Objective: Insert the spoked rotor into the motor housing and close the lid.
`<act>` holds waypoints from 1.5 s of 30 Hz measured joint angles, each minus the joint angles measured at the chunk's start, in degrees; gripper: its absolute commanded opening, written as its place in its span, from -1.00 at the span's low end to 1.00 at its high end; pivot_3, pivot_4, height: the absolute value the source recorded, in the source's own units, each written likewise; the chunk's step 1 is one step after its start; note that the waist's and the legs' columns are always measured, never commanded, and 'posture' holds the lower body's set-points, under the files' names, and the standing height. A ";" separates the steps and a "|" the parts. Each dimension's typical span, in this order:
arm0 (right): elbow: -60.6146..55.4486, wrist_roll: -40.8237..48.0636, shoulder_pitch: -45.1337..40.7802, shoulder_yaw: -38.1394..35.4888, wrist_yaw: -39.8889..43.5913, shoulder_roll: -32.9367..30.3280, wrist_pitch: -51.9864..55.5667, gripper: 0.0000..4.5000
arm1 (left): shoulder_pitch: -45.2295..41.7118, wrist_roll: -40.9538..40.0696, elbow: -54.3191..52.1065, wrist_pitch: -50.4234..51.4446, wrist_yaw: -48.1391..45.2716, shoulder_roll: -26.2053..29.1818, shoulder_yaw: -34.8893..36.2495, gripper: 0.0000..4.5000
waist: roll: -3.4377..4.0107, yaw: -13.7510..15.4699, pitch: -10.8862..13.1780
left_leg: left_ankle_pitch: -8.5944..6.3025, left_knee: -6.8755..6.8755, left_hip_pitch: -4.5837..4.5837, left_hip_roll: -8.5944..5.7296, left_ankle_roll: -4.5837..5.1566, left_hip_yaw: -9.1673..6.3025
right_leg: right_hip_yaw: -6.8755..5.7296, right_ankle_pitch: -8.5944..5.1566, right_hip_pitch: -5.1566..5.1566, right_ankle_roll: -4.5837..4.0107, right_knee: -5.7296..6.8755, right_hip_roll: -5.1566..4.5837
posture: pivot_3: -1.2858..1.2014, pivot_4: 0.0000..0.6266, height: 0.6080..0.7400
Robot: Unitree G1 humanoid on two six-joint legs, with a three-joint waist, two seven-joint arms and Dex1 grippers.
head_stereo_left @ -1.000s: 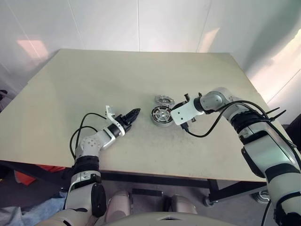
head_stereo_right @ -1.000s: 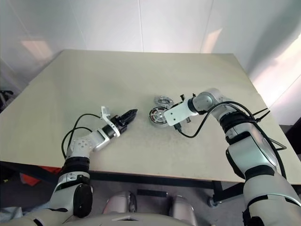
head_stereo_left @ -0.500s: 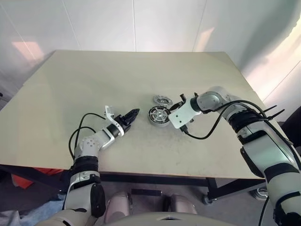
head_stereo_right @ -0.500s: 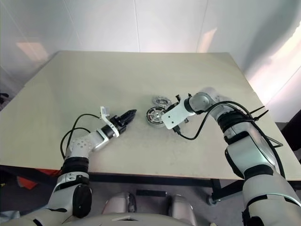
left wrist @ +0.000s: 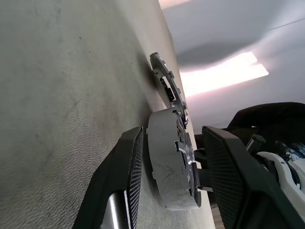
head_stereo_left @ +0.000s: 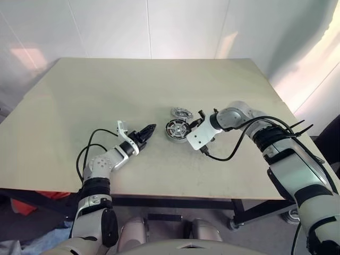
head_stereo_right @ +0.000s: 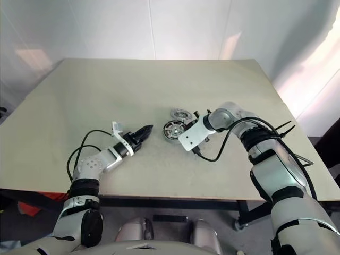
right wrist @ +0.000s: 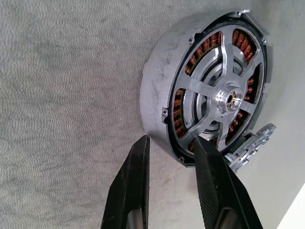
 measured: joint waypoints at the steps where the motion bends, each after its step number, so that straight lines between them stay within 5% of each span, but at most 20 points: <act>1: -0.49 0.73 0.05 -0.18 0.99 -0.01 -0.07 -0.67 | 0.10 0.00 -0.07 -0.01 0.04 0.03 0.01 -0.07 | -0.01 -0.23 0.00 | 0.00 0.00 0.01 0.00 0.00 0.00 | 0.00 0.00 0.02 0.00 -0.01 0.00 | 0.03 -1.00 1.00; 4: -2.51 1.94 1.07 -0.42 3.42 0.40 0.01 -1.00 | 0.21 0.00 -0.18 -0.02 0.26 0.05 -0.08 -0.07 | -0.07 -0.50 0.03 | 0.00 0.00 0.07 0.03 0.01 -0.01 | 0.00 0.00 0.09 -0.01 -0.01 0.03 | 0.03 -1.00 1.00; 15: -14.41 8.23 6.36 -1.16 9.56 1.19 10.17 -1.00 | 0.34 0.08 -0.53 -0.15 0.55 0.07 -1.20 -0.07 | -0.11 -0.33 0.07 | 0.02 -0.01 0.08 0.02 0.02 -0.02 | 0.01 0.01 0.11 -0.03 -0.03 0.03 | 0.03 -1.00 1.00; 28: -25.41 14.04 10.54 -2.95 14.34 7.68 41.88 -1.00 | 0.36 0.11 -0.76 -0.95 0.56 0.43 -1.25 -0.07 | -0.13 0.03 0.09 | -0.02 -0.05 0.39 0.03 -0.28 -0.05 | 0.01 0.02 0.37 -0.03 -0.03 0.03 | 0.03 -1.00 1.00; 34: -23.68 14.05 9.59 -3.58 10.52 8.40 44.19 -0.13 | 0.77 0.43 -0.77 -1.20 0.57 0.51 -1.72 -0.07 | -0.15 0.15 0.11 | 0.04 -0.07 0.60 0.01 -0.39 -0.05 | 0.04 -0.03 0.54 0.05 -0.05 0.02 | 0.03 -1.00 1.00; 42: -39.51 20.40 12.24 -10.32 11.90 6.07 55.34 -0.13 | 0.38 0.63 -0.56 -1.29 0.26 0.78 -2.24 -0.07 | -0.16 1.44 0.13 | 0.02 -0.39 0.52 0.00 -0.36 -0.05 | 0.07 -0.01 0.45 -0.01 -0.20 0.06 | 0.03 -1.00 1.00; 45: -45.20 24.15 14.32 -15.74 9.72 6.37 68.04 -0.13 | -0.32 1.17 -0.36 -1.35 -1.25 1.01 -3.40 -0.07 | -0.16 1.94 0.13 | 0.02 -0.41 0.50 -0.02 -0.35 -0.04 | 0.07 -0.01 0.46 -0.01 -0.25 0.05 | 0.03 -1.00 1.00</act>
